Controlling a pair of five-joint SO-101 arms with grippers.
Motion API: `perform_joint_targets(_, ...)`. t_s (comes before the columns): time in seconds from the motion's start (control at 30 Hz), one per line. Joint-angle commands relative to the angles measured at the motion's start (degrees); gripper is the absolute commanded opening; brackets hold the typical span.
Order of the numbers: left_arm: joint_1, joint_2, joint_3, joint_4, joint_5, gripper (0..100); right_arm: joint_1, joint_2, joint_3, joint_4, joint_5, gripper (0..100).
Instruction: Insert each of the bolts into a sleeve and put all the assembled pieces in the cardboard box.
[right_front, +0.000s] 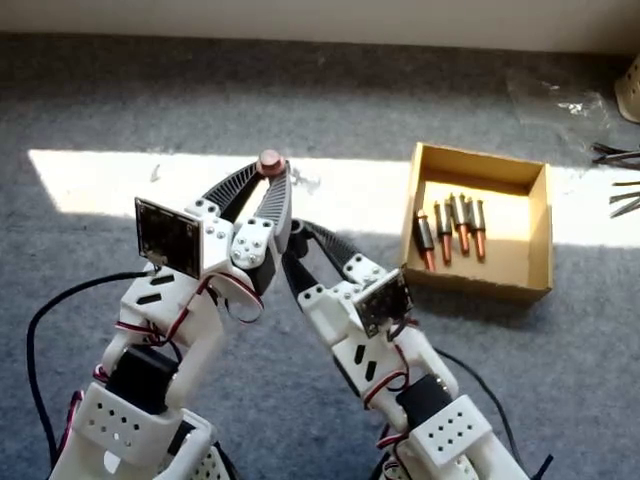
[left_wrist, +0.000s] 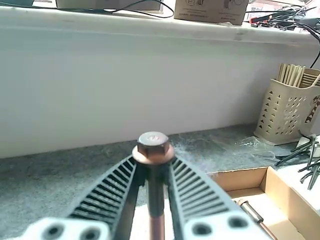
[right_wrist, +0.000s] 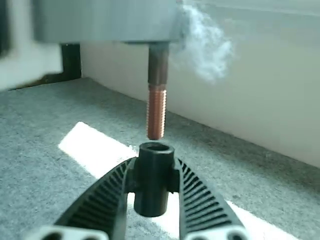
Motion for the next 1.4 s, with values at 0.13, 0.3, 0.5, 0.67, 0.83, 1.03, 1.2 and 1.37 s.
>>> perform_joint_targets(0.13, -0.5, -1.4, -1.2, -1.8, 0.6, 0, 0.2, -0.8, -4.3, -1.8, 0.8, 0.5)
perform_joint_targets(0.3, -0.5, -1.4, -1.5, -1.8, 0.6, 0, -2.2, -0.6, -3.9, -1.8, 0.9, 0.5)
perform_joint_targets(0.5, -0.5, -1.4, -1.7, -1.7, 1.4, 0, -2.5, -0.6, -3.8, -1.8, 0.9, 0.5)
perform_joint_targets(0.67, -0.8, -1.4, -3.2, -1.6, 5.5, 0, -2.5, -0.6, -3.6, -1.6, 0.9, 0.5)
perform_joint_targets(0.83, -0.7, -1.4, -6.2, 1.6, 5.4, 0, -1.3, -0.8, -0.4, -1.8, 4.7, 0.5)
perform_joint_targets(1.03, -0.9, -1.1, -13.1, 9.6, 1.9, 0, -1.3, -0.8, 0.4, -1.8, 5.5, 0.5)
perform_joint_targets(1.2, -0.5, -0.7, -15.5, 16.5, 2.3, 0, -1.3, -0.8, 0.4, -1.8, 5.5, 0.5)
perform_joint_targets(1.37, -0.5, -0.7, -11.9, 16.2, 7.2, 0, -1.5, -0.8, 0.0, -1.8, 5.6, 0.5)
